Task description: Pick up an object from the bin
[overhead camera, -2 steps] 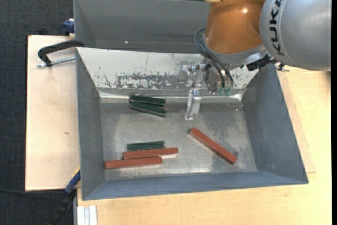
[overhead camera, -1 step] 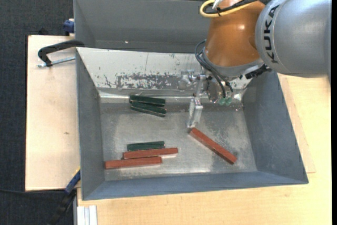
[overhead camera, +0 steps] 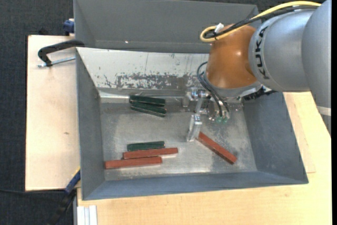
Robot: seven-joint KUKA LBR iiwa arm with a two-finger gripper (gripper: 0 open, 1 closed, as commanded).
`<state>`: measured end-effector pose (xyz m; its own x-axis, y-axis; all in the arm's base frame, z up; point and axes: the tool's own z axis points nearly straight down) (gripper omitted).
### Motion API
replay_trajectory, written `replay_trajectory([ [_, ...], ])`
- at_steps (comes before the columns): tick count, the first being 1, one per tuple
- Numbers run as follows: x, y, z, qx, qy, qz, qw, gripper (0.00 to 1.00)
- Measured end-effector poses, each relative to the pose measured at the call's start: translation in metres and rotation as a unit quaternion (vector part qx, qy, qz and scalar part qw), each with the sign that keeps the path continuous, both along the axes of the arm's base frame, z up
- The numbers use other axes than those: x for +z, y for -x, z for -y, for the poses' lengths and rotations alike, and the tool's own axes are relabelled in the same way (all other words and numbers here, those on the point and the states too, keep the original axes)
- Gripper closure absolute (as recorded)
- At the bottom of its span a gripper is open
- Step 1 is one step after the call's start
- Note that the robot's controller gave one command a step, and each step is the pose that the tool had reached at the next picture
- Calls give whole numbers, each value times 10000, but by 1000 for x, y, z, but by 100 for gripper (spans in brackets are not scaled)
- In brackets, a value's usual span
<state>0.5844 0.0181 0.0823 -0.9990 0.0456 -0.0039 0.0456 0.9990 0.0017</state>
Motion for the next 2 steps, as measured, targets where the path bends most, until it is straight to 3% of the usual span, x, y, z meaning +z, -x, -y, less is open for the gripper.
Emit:
replay_trajectory([
  [1,-30,5,5,10,-1,33,10000,0],
  [2,8,38,56,631,3,-25,9980,0],
])
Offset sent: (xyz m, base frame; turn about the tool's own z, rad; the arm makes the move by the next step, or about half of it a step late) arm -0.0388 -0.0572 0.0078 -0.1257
